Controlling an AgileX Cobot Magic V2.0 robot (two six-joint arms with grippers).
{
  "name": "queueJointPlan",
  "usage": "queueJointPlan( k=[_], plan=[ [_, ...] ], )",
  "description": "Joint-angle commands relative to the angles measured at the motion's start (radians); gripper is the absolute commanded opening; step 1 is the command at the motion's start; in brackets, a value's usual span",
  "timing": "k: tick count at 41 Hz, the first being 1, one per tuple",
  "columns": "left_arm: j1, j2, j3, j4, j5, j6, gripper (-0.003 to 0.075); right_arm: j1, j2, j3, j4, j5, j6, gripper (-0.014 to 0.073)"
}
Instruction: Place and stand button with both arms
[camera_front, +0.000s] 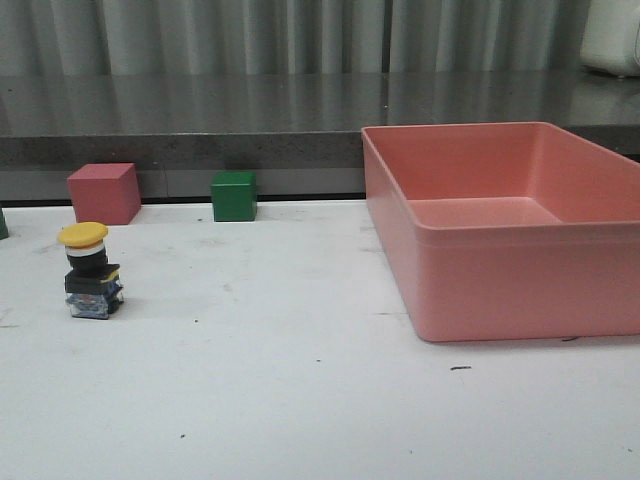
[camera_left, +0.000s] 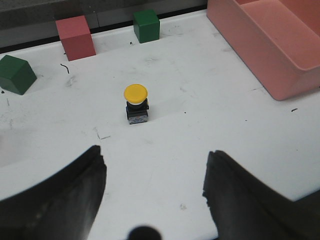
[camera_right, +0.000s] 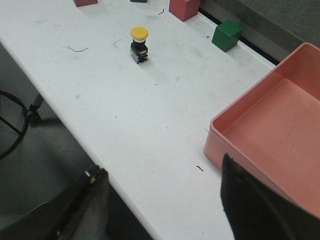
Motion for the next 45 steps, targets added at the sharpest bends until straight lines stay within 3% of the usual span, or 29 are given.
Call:
queueJointPlan(
  k=[1, 5, 8, 18, 20, 45],
  plan=[
    [-0.004, 0.003, -0.033, -0.015, -0.065, 0.002, 0.042, -0.002, 0.003, -0.025, -0.007, -0.069, -0.006, 0.05],
    [-0.004, 0.003, -0.033, -0.015, -0.065, 0.002, 0.041, -0.002, 0.003, -0.025, -0.007, -0.066, -0.006, 0.0493],
    [-0.004, 0.003, -0.033, -0.015, -0.065, 0.002, 0.0342, -0.002, 0.003, -0.025, -0.007, -0.063, -0.006, 0.0428],
    [-0.004, 0.003, -0.033, -0.015, -0.067, -0.003, -0.002, -0.002, 0.003, -0.025, -0.007, -0.063, -0.006, 0.0001],
    [-0.004, 0.003, -0.033, -0.013, -0.07, -0.024, -0.002, -0.002, 0.003, -0.025, -0.007, -0.063, -0.006, -0.0064],
    [-0.002, 0.003, -0.033, 0.006, -0.073, -0.06, -0.002, -0.002, 0.003, -0.025, -0.007, -0.063, -0.006, -0.0068]
  ],
)
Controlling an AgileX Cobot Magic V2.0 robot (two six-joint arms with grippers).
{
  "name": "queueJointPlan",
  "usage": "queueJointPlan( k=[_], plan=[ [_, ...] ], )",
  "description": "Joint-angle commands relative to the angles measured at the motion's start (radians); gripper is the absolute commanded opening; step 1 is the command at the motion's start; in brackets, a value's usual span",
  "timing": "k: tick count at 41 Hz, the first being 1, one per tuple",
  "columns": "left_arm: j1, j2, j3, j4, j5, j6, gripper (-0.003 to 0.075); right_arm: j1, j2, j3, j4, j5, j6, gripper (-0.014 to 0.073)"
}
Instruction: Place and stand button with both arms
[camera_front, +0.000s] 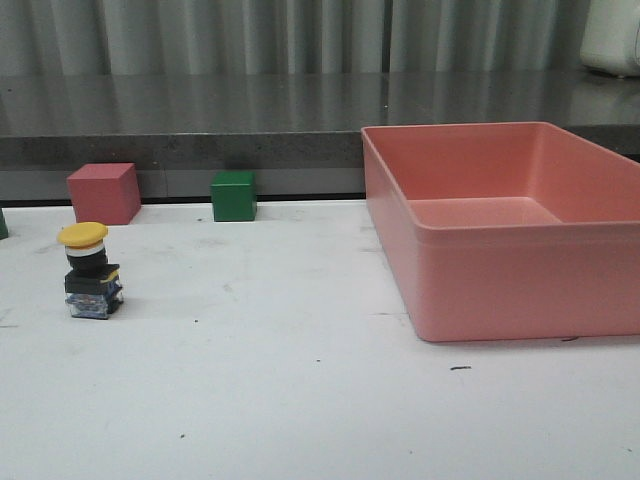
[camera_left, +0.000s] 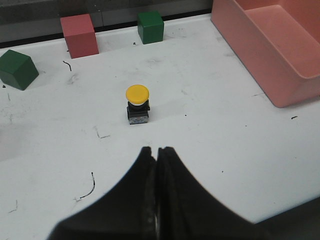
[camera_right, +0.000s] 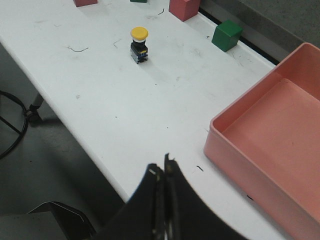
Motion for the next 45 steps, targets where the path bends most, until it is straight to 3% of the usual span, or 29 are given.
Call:
queueJointPlan(
  k=[1, 16, 30, 45],
  plan=[
    [-0.002, 0.003, -0.033, -0.006, -0.069, -0.01, -0.002, -0.002, 0.003, -0.025, -0.007, -0.063, -0.006, -0.0068],
    [0.034, -0.049, 0.019, 0.018, -0.123, -0.01, -0.002, -0.002, 0.003, -0.025, -0.007, -0.063, -0.006, -0.0068],
    [0.154, -0.314, 0.42, 0.066, -0.591, -0.01, -0.002, -0.002, 0.003, -0.025, -0.007, -0.063, -0.006, -0.0068],
    [0.199, -0.549, 0.762, 0.066, -0.898, -0.01, -0.002, -0.002, 0.003, -0.025, -0.007, -0.063, -0.006, -0.0068]
  ],
)
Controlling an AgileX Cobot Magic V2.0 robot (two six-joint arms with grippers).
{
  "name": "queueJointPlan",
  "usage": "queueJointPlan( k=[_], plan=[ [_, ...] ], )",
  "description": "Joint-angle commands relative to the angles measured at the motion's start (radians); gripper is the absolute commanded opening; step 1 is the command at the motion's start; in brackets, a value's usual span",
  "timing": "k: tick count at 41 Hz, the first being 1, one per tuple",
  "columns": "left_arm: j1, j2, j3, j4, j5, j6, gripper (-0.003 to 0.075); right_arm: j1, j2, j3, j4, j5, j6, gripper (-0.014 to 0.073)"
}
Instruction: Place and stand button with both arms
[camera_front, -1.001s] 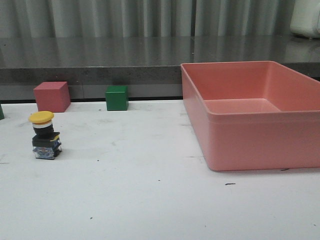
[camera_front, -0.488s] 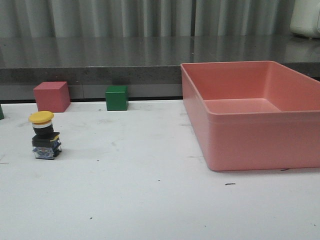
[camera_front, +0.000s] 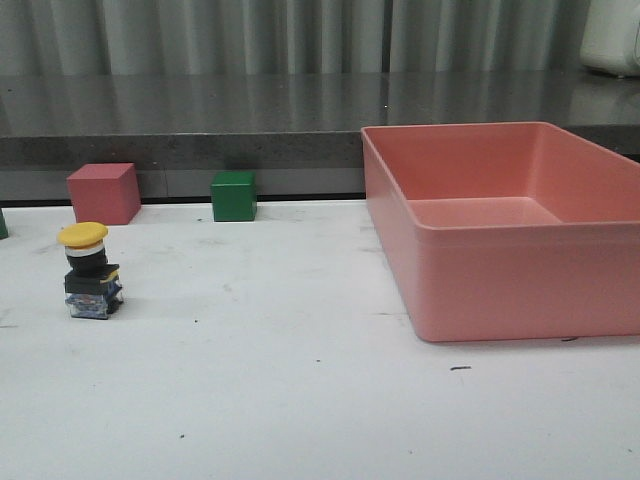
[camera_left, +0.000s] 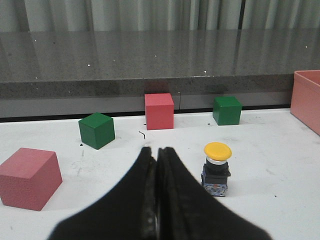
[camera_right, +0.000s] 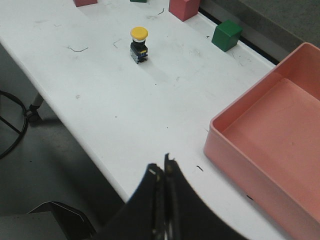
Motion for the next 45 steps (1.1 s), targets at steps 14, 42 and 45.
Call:
queueJointPlan(
  k=[14, 42, 45],
  plan=[
    [0.003, -0.038, 0.095, -0.047, -0.238, -0.008, -0.002, -0.002, 0.003, -0.025, -0.007, -0.063, -0.006, -0.0068],
    [0.003, -0.036, 0.095, -0.047, -0.238, -0.008, -0.002, -0.002, 0.003, -0.025, -0.007, -0.063, -0.006, -0.0068],
    [0.003, -0.036, 0.095, -0.047, -0.238, -0.008, -0.002, -0.002, 0.003, -0.025, -0.007, -0.063, -0.006, -0.0068]
  ],
)
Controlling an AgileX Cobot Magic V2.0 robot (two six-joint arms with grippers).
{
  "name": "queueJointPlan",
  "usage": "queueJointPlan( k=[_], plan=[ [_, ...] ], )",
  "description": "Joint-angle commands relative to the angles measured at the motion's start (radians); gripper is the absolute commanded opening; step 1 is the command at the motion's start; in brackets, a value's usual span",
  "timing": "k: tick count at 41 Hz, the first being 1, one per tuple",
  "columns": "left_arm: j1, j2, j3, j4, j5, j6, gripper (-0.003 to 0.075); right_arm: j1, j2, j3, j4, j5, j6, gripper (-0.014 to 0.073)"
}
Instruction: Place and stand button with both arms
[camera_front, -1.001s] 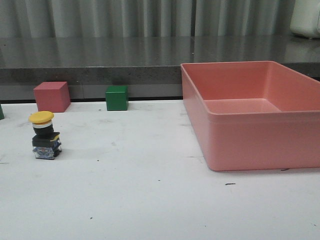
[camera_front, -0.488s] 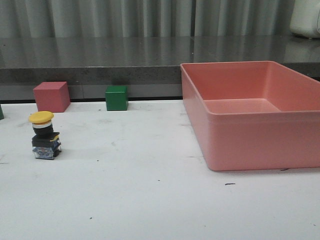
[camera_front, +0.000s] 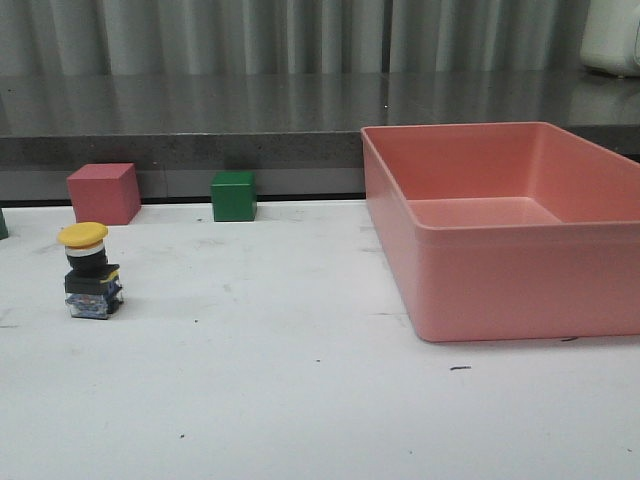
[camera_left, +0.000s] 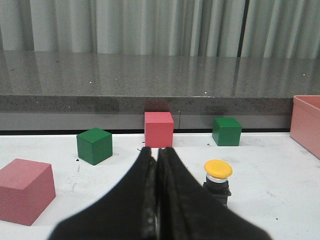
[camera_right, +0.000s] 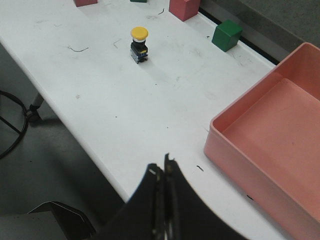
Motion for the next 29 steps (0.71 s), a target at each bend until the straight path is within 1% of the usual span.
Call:
queueJointPlan(
  k=[1, 16, 18, 20, 25, 29],
  plan=[
    [0.001, -0.023, 0.015, -0.011, -0.087, -0.007, -0.002, -0.002, 0.003, -0.025, -0.007, -0.063, -0.006, -0.0068],
    [0.001, -0.023, 0.015, -0.011, -0.087, -0.007, -0.002, -0.002, -0.004, -0.016, -0.007, -0.068, -0.006, -0.0068],
    [0.001, -0.023, 0.015, -0.011, -0.087, -0.007, -0.002, -0.017, -0.014, -0.004, -0.008, -0.074, -0.006, -0.0068],
    [0.001, -0.023, 0.015, -0.011, -0.087, -0.007, -0.002, -0.05, -0.031, 0.015, -0.007, -0.081, -0.006, -0.0068],
    [0.001, -0.021, 0.015, -0.011, -0.087, -0.007, -0.002, -0.172, -0.091, 0.096, -0.013, -0.139, -0.006, -0.0068],
    [0.001, -0.021, 0.015, -0.011, -0.087, -0.007, -0.002, -0.281, -0.164, 0.193, -0.014, -0.243, -0.006, -0.0068]
  ],
)
